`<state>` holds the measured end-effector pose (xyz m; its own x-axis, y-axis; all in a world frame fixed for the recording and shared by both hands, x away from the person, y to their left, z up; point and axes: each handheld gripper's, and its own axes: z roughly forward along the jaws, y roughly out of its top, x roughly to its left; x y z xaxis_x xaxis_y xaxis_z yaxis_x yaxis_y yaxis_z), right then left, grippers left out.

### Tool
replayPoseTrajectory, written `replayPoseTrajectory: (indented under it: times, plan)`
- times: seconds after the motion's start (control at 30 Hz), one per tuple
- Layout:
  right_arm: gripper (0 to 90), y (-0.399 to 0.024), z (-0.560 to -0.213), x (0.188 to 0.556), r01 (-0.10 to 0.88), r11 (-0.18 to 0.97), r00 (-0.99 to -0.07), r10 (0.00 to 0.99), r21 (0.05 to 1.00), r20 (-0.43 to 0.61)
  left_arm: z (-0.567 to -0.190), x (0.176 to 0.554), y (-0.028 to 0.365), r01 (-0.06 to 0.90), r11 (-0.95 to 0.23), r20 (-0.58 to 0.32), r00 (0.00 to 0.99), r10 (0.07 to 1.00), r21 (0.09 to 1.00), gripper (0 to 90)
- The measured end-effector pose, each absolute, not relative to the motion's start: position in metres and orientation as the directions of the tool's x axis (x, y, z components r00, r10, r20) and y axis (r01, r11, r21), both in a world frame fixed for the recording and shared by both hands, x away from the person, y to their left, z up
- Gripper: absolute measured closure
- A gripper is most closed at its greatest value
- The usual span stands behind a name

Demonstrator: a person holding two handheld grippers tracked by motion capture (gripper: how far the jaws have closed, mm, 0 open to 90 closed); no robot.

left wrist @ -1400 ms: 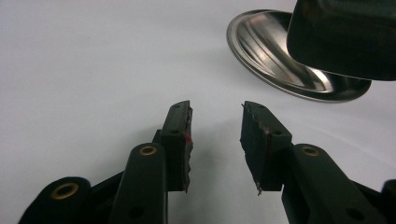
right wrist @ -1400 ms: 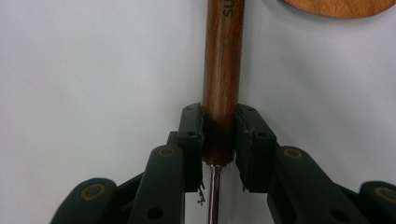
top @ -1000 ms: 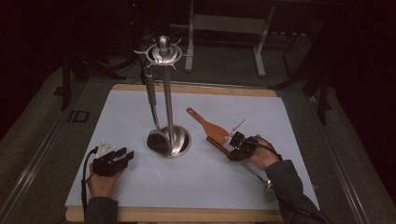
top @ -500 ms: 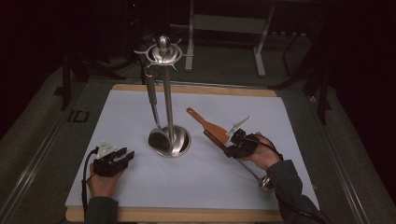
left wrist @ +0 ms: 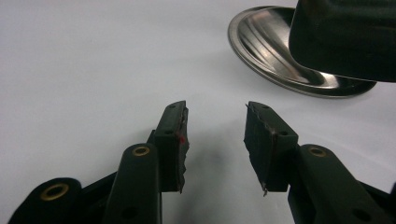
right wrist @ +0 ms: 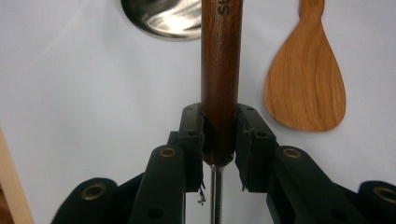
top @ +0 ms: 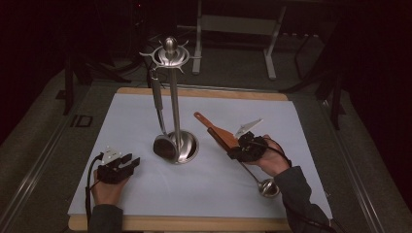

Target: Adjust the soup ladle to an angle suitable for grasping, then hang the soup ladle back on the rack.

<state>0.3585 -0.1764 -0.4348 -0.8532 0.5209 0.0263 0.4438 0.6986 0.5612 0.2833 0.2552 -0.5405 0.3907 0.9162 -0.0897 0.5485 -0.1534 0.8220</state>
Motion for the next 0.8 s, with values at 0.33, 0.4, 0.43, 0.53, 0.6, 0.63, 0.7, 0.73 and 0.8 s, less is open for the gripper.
replayPoseTrajectory:
  times: [0.33, 0.4, 0.43, 0.53, 0.6, 0.63, 0.7, 0.73, 0.8]
  plan:
    - [73.9, -0.172, -0.426, 0.357, 0.436, 0.666, -0.852, 0.522, 0.605, 0.039, -0.541, 0.283, 0.255, 0.548, -0.154, -0.089, 0.391, 0.916, 0.822, 59.2]
    - [73.9, -0.172, -0.425, 0.356, 0.43, 0.661, -0.853, 0.521, 0.615, 0.036, -0.541, 0.283, 0.255, 0.548, -0.153, -0.09, 0.391, 0.916, 0.822, 59.2]
    - [74.0, -0.172, -0.424, 0.356, 0.43, 0.656, -0.852, 0.522, 0.621, 0.038, -0.541, 0.283, 0.255, 0.548, -0.154, -0.089, 0.391, 0.916, 0.822, 59.2]
    - [73.9, -0.171, -0.421, 0.354, 0.421, 0.641, -0.854, 0.519, 0.642, 0.042, -0.541, 0.283, 0.255, 0.548, -0.153, -0.089, 0.39, 0.916, 0.822, 59.1]
    - [73.9, -0.171, -0.42, 0.354, 0.415, 0.639, -0.857, 0.514, 0.648, 0.042, -0.541, 0.283, 0.255, 0.548, -0.154, -0.089, 0.391, 0.916, 0.822, 59.1]
    - [73.9, -0.17, -0.42, 0.354, 0.409, 0.635, -0.86, 0.508, 0.655, 0.044, -0.541, 0.283, 0.255, 0.548, -0.153, -0.089, 0.39, 0.917, 0.822, 59.1]
    - [73.9, -0.169, -0.417, 0.354, 0.399, 0.626, -0.866, 0.497, 0.67, 0.051, -0.541, 0.283, 0.255, 0.547, -0.155, -0.087, 0.39, 0.917, 0.823, 59.0]
    - [73.9, -0.168, -0.416, 0.353, 0.397, 0.624, -0.867, 0.497, 0.673, 0.05, -0.541, 0.283, 0.254, 0.547, -0.154, -0.087, 0.39, 0.917, 0.823, 59.0]
    - [73.9, -0.168, -0.415, 0.353, 0.394, 0.616, -0.867, 0.496, 0.682, 0.053, -0.541, 0.283, 0.254, 0.547, -0.157, -0.085, 0.391, 0.916, 0.823, 59.0]
